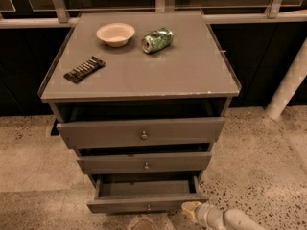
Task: Close bottom drawer
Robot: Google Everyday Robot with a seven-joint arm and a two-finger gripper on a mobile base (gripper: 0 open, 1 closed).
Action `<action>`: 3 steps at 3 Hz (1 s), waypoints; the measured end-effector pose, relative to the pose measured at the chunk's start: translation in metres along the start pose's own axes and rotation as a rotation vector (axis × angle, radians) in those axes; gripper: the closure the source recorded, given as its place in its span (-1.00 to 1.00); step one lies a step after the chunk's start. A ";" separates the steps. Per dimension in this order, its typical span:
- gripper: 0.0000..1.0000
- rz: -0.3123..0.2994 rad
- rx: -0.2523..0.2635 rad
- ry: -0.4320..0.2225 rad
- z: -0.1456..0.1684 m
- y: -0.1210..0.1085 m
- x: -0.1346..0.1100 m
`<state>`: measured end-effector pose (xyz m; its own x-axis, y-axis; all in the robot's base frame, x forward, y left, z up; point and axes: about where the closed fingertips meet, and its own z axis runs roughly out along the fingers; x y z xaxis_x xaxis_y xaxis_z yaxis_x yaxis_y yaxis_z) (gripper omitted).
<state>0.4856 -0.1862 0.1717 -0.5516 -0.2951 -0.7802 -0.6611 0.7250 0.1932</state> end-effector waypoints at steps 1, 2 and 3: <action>1.00 -0.013 0.061 -0.046 0.001 -0.018 -0.014; 1.00 -0.046 0.149 -0.096 0.005 -0.049 -0.040; 1.00 -0.041 0.143 -0.095 0.017 -0.050 -0.042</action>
Offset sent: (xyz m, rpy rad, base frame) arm 0.0829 -0.0360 0.0276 -0.0725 -0.2058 -0.1588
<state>0.5501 -0.1999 0.1846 -0.4706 -0.2712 -0.8396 -0.5994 0.7966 0.0787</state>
